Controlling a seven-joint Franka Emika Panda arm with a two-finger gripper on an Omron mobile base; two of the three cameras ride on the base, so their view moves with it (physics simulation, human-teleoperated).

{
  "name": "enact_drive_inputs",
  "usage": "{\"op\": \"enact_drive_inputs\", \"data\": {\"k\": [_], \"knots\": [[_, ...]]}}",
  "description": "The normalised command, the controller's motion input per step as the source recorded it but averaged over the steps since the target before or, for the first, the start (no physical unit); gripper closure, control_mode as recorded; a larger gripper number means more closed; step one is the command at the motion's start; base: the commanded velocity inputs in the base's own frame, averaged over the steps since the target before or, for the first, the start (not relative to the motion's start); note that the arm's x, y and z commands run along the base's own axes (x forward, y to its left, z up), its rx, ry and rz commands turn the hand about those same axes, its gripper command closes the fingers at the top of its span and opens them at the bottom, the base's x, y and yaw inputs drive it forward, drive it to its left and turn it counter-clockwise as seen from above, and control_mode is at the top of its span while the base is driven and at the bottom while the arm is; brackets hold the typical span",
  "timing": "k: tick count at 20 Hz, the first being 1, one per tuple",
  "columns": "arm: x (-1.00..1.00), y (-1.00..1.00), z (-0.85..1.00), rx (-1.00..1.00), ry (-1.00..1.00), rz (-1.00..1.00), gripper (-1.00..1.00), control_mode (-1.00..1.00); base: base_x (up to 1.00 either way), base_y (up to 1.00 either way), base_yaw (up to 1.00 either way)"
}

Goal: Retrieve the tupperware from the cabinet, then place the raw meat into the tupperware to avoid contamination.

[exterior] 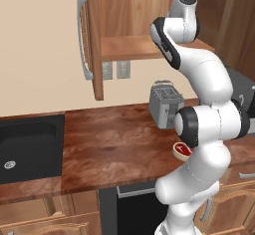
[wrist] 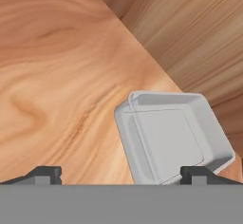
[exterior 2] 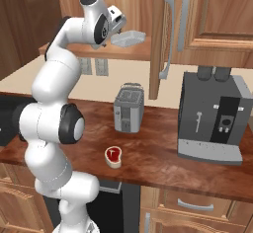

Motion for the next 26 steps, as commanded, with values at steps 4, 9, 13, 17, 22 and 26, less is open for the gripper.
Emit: {"op": "enact_drive_inputs", "data": {"k": [4, 9, 13, 17, 22, 26], "knots": [[0.15, 0.0, -0.08, 0.0, 0.0, 0.0, -1.0, -1.0, 0.0, 0.0, 0.0], [0.16, 0.0, -0.07, 0.0, 0.0, 0.0, -1.0, -1.0, 0.0, 0.0, 0.0], [0.19, 0.0, -0.02, 0.0, 0.0, 0.0, -1.0, -1.0, 0.0, 0.0, 0.0], [0.22, 0.0, 0.0, 0.0, 0.0, 0.0, -1.0, -1.0, 0.0, 0.0, 0.0], [0.22, 0.0, -0.01, 0.0, 0.0, 0.0, -1.0, -1.0, 0.0, 0.0, 0.0], [0.25, -0.01, 0.0, 0.0, 0.0, 0.0, -1.0, -1.0, 0.0, 0.0, 0.0]]}}
